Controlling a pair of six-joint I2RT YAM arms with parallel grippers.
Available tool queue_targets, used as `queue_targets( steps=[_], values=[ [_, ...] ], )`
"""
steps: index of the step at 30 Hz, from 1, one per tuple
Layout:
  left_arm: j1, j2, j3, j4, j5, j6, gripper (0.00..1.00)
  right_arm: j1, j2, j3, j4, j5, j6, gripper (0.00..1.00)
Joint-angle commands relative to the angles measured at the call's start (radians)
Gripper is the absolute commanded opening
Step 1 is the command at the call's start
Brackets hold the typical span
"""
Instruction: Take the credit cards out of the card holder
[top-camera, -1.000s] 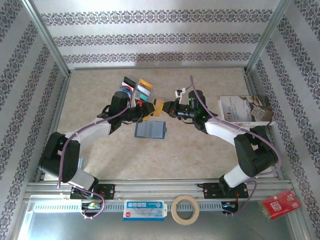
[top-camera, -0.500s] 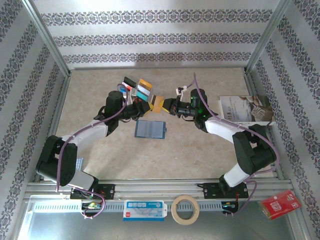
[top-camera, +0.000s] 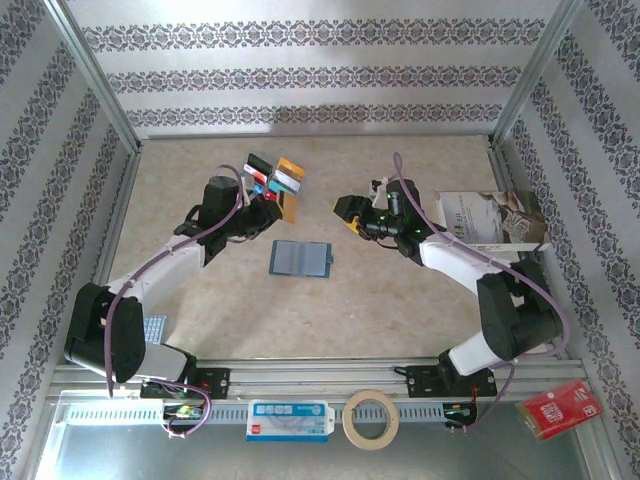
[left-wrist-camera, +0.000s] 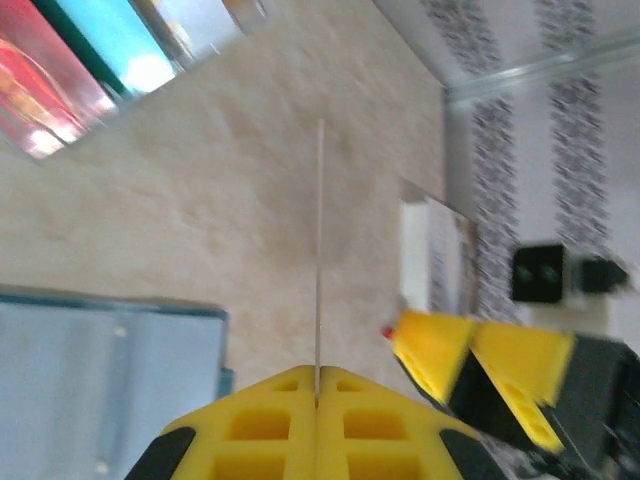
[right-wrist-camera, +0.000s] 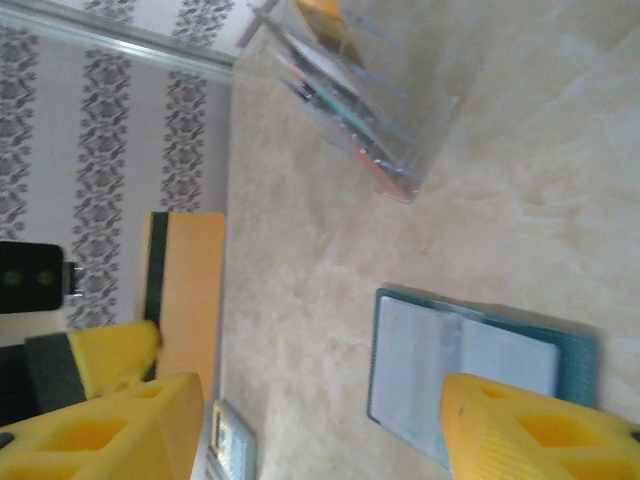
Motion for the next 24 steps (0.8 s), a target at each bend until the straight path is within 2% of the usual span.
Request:
queue_targets(
  steps=[1, 3, 5, 10, 12, 15, 24],
  values=[
    [-0.008, 0.017, 0.099, -0.221, -0.23, 0.099, 0.0, 0.028, -0.062, -0.018, -0.158, 0.152, -0.027, 0.71],
    [-0.023, 0.07, 0.168, -0.266, -0.303, 0.071, 0.0, 0.079, -0.076, 0.011, -0.277, 0.24, -0.018, 0.78],
    [-0.042, 0.13, 0.252, -0.315, -0.382, 0.048, 0.0, 0.135, -0.08, 0.046, -0.34, 0.279, -0.016, 0.8],
    [-0.096, 0.29, 0.468, -0.433, -0.546, 0.001, 0.0, 0.224, -0.068, 0.111, -0.403, 0.314, 0.044, 0.84],
    [-0.115, 0.357, 0.556, -0.48, -0.607, -0.022, 0.0, 0.251, -0.068, 0.128, -0.421, 0.347, 0.043, 0.92],
    [-0.132, 0.455, 0.695, -0.55, -0.664, -0.046, 0.0, 0.272, -0.07, 0.14, -0.439, 0.373, 0.032, 0.98],
    [-0.162, 0.728, 1.075, -0.826, -0.823, -0.139, 0.0, 0.265, -0.138, 0.063, -0.442, 0.45, 0.049, 0.98]
  ],
)
